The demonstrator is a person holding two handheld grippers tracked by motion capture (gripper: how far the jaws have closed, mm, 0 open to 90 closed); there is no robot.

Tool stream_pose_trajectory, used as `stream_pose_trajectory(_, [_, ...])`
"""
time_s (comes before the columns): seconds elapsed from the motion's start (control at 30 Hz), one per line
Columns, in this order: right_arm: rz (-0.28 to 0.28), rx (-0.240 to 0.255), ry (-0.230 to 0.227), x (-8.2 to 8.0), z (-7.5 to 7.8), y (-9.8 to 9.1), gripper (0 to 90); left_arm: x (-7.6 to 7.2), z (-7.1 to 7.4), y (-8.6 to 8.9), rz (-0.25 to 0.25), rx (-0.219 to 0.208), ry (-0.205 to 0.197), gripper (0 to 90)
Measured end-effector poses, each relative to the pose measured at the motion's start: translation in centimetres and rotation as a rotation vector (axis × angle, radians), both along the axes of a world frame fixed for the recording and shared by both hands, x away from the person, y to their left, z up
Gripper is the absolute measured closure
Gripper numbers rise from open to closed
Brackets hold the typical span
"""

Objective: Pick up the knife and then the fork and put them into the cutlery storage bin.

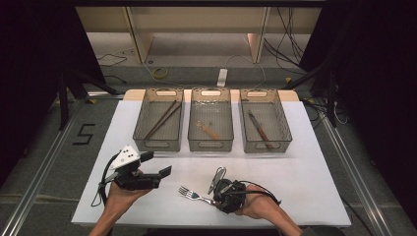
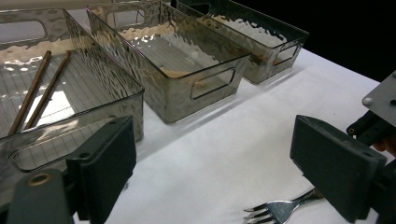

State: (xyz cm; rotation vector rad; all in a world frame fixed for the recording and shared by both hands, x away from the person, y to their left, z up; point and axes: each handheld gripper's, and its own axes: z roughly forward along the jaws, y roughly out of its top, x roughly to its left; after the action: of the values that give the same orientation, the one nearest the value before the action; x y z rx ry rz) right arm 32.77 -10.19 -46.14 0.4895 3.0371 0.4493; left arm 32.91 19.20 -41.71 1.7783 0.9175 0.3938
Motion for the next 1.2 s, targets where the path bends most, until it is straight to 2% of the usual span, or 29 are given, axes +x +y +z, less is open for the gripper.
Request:
stream_pose_trajectory(0.17, [-0.008, 0.009, -0.002, -0.1, 0.0, 0.0, 77.1, 0.0, 0.0, 0.0, 0.001, -0.002, 0.000, 13.9])
stream_pose_trajectory(0.3, [0.019, -0.003, 0.012, 0.1, 0.2, -0.2, 77.2, 0.0, 0.0, 0.0, 0.000, -0.002, -0.001, 13.9])
stream_pose_trajectory(0.37, [-0.010, 0.023, -0.001, 0.0, 0.3, -0.3, 77.2, 0.0, 0.0, 0.0, 0.000, -0.001, -0.002, 13.9])
stream_pose_trajectory(0.4, [0.000, 0.019, 0.001, 0.2, 0.5, -0.4, 77.2, 0.0, 0.0, 0.0, 0.000, -0.002, -0.003, 13.9])
stream_pose_trajectory(0.43, [-0.005, 0.043, -0.006, 0.3, 0.5, -0.6, 77.2, 0.0, 0.0, 0.0, 0.000, -0.001, -0.002, 13.9])
stream_pose_trajectory(0.5, [-0.037, 0.057, -0.002, 0.3, 0.9, -0.7, 77.2, -0.1, 0.0, 0.1, 0.001, -0.001, -0.002, 13.9])
stream_pose_trajectory(0.7, [-0.051, 0.098, -0.016, 1.2, 1.6, -1.7, 77.2, -0.1, 0.0, 0.0, 0.001, -0.002, -0.004, 13.9])
stream_pose_trajectory(0.77, [-0.061, 0.111, -0.029, 1.5, 1.9, -2.1, 77.1, -0.1, 0.0, 0.0, 0.001, -0.001, -0.004, 13.9])
stream_pose_trajectory(0.87, [-0.089, 0.138, -0.023, 1.8, 2.4, -2.6, 77.1, 0.0, 0.0, 0.1, 0.002, -0.001, -0.003, 13.9])
stream_pose_trajectory(1.1, [-0.135, 0.167, -0.038, 2.6, 3.3, -4.0, 77.2, 0.0, 0.0, 0.0, 0.002, -0.001, -0.003, 13.9])
stream_pose_trajectory(1.17, [-0.136, 0.173, -0.058, 2.9, 3.5, -4.4, 77.1, 0.0, 0.0, 0.0, 0.002, -0.001, -0.003, 13.9])
stream_pose_trajectory(1.2, [-0.154, 0.178, -0.053, 2.9, 3.7, -4.5, 77.1, 0.0, 0.0, 0.0, 0.002, -0.001, -0.003, 13.9])
